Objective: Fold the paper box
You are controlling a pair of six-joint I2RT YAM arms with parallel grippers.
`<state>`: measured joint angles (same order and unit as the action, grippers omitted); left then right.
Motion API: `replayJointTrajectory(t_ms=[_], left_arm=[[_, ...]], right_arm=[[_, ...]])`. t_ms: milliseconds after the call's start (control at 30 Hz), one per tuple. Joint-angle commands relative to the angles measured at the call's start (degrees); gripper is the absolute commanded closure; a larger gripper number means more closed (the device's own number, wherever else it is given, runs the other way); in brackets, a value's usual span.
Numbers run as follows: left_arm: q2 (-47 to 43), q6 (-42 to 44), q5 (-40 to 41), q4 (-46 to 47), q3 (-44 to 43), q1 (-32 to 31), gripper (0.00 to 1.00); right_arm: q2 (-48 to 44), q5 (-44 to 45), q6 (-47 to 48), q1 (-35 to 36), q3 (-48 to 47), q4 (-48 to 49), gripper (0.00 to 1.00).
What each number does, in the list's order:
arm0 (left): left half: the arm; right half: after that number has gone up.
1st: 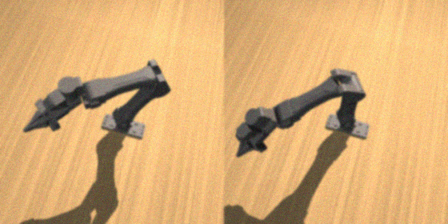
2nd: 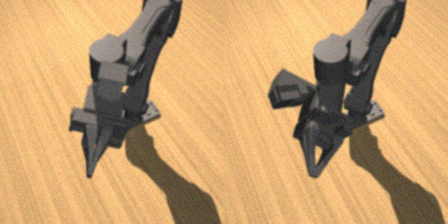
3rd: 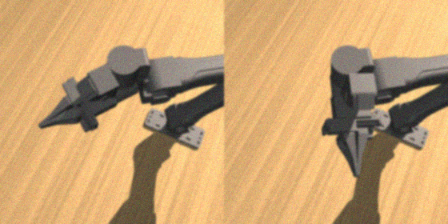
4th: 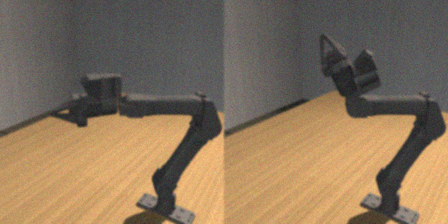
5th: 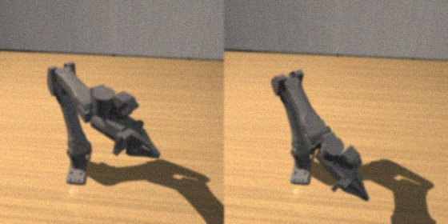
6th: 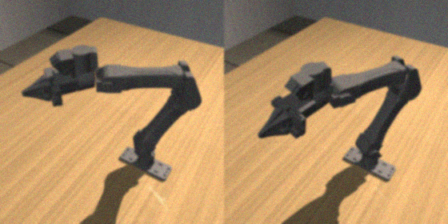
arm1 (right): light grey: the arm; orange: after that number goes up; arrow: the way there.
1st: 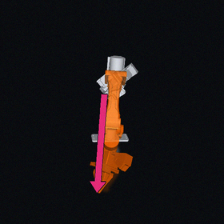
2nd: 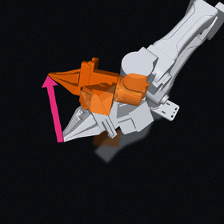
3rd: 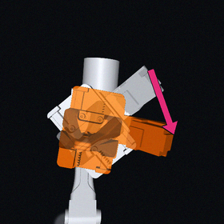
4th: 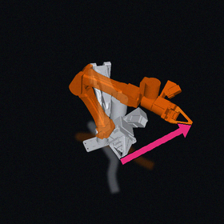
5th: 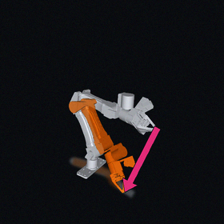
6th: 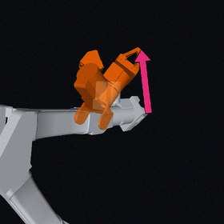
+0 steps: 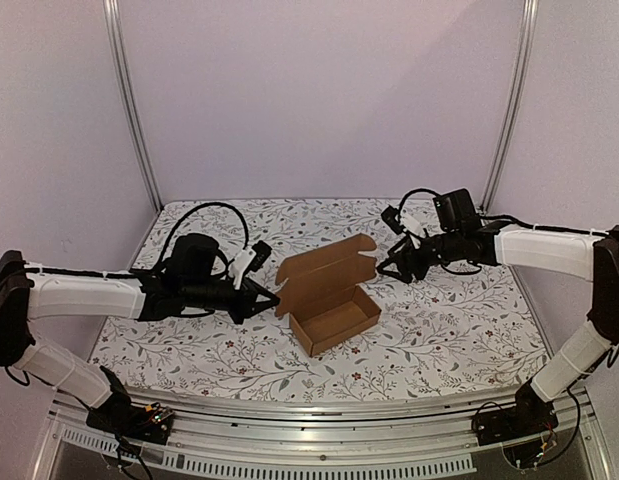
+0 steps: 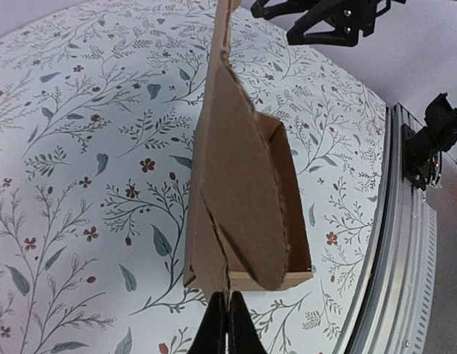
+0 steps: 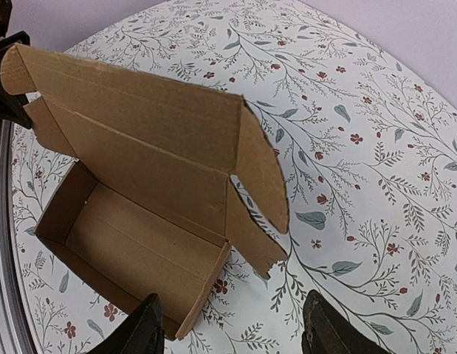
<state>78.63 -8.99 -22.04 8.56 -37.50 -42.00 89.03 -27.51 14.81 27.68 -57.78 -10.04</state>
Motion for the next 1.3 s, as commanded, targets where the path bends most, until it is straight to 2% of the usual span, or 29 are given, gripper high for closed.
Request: replayJointTrajectory(t_ms=[0, 100, 767, 967, 1267], left_arm=[[-0.3, 0.7, -1.7, -0.4, 0.5, -1.1, 1.00], [0.3, 1.1, -1.9, -0.9, -0.2, -1.2, 1.00], [0.3, 1.8, -1.2, -2.5, -0.8, -1.7, 1.00], [0.4, 1.8, -0.9, -2.6, -1.0, -1.8, 1.00], [1.1, 1.6, -0.6, -2.6, -1.4, -2.0, 1.00]], right_arm=[[2.0, -3.2, 1.6, -0.4, -0.5, 1.2, 0.41], [3.6, -3.6, 1.6, -0.7, -1.3, 1.4, 0.44], [12.4, -7.2, 1.8, -2.4, -7.9, 2.6, 0.52], [13.2, -8.8, 1.2, -2.4, -8.4, 2.6, 0.67], [13.6, -10.0, 1.0, -2.3, -8.0, 2.7, 0.83]])
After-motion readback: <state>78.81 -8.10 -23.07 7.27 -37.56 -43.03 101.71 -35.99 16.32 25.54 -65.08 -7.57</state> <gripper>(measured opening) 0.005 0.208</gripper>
